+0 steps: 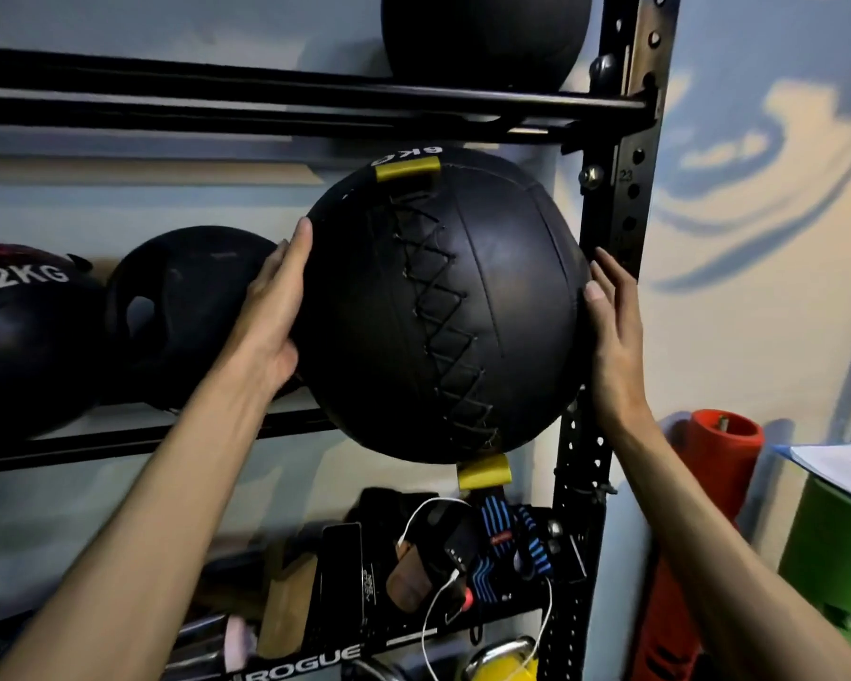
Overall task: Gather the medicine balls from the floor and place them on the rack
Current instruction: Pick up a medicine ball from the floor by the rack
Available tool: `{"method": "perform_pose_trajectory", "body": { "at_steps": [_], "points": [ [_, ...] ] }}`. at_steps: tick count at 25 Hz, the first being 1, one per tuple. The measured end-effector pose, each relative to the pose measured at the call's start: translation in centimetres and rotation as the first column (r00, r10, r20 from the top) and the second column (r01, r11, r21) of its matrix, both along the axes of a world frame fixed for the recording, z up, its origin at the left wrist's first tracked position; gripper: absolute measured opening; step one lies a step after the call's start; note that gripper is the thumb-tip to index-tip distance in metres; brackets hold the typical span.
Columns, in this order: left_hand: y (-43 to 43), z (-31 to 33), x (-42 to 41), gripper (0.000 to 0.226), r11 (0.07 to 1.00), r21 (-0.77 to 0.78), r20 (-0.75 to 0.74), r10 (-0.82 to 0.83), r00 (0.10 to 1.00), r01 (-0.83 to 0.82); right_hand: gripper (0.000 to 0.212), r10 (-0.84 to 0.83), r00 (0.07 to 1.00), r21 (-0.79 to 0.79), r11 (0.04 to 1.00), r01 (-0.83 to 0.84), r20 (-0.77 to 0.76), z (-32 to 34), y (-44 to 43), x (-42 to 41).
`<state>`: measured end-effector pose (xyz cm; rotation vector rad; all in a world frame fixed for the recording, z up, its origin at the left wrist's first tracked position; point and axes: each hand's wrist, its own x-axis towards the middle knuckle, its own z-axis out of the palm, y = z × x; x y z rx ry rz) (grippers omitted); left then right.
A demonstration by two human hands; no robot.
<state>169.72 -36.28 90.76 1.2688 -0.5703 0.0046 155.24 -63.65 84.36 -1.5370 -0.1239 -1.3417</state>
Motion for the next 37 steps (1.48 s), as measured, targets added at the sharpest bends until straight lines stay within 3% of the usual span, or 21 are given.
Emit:
{"method": "perform_pose_trajectory", "body": {
  "at_steps": [2, 4, 7, 9, 11, 15, 22, 26, 30, 33, 37],
  "points": [
    [-1.0, 1.1, 1.0, 0.065, 0.999, 0.03, -0.009, 0.02, 1.0, -0.019, 0.048, -0.05, 0.998, -0.038, 0.998, 0.049, -0.026, 0.4, -0.3, 1.1],
    [-1.9, 1.9, 1.1, 0.079, 0.999, 0.022, 0.029, 0.043, 0.999, -0.044, 0.044, -0.095, 0.993, -0.021, 0.995, 0.094, -0.067, 1.3, -0.8, 2.1],
    [-2.9, 0.1, 1.0, 0.083, 0.997, 0.001, 0.282, 0.076, 0.957, -0.08, 0.046, -0.104, 0.985, 0.051, 0.992, 0.112, -0.139, 3.5, -2.3, 3.9],
    [-3.1, -2.8, 1.2, 0.078, 0.985, 0.094, 0.468, 0.082, 0.88, -0.142, 0.055, -0.083, 0.979, 0.09, 0.991, 0.101, -0.187, 4.9, -3.0, 5.3],
    [-3.2, -4.8, 1.9, 0.082, 0.949, 0.196, 0.547, 0.104, 0.831, -0.248, 0.063, -0.09, 0.971, 0.075, 0.991, 0.109, -0.221, 5.1, -2.7, 6.5],
    [-4.5, -4.0, 3.7, 0.081, 0.912, 0.234, 0.462, 0.202, 0.864, -0.338, 0.058, -0.082, 0.972, 0.022, 0.996, 0.089, -0.222, 1.0, -1.5, 8.3],
    [-5.5, -4.8, 4.1, 0.075, 0.876, 0.234, 0.487, 0.271, 0.83, -0.423, 0.059, -0.123, 0.959, -0.002, 0.992, 0.127, -0.257, 0.0, -1.2, 7.8],
    [-4.9, -10.5, 1.6, 0.067, 0.857, 0.105, 0.526, 0.382, 0.76, -0.504, 0.06, -0.222, 0.932, -0.01, 0.973, 0.229, -0.288, -6.4, 1.1, 5.7],
    [-2.8, -20.1, 0.0, 0.046, 0.865, 0.113, 0.588, 0.339, 0.735, -0.489, 0.038, -0.253, 0.835, -0.103, 0.967, 0.233, -0.489, -15.9, 5.1, 3.2],
    [-0.5, -29.5, -1.5, 0.033, 0.84, 0.294, 0.518, 0.26, 0.815, -0.455, 0.022, -0.226, 0.736, -0.156, 0.974, 0.164, -0.639, -24.4, 8.9, 0.8],
    [2.6, -41.4, -5.0, 0.029, 0.719, 0.6, 0.348, 0.161, 0.923, -0.352, 0.017, -0.141, 0.52, -0.131, 0.99, 0.057, -0.843, -35.4, 12.6, -2.3]
  ]
}}
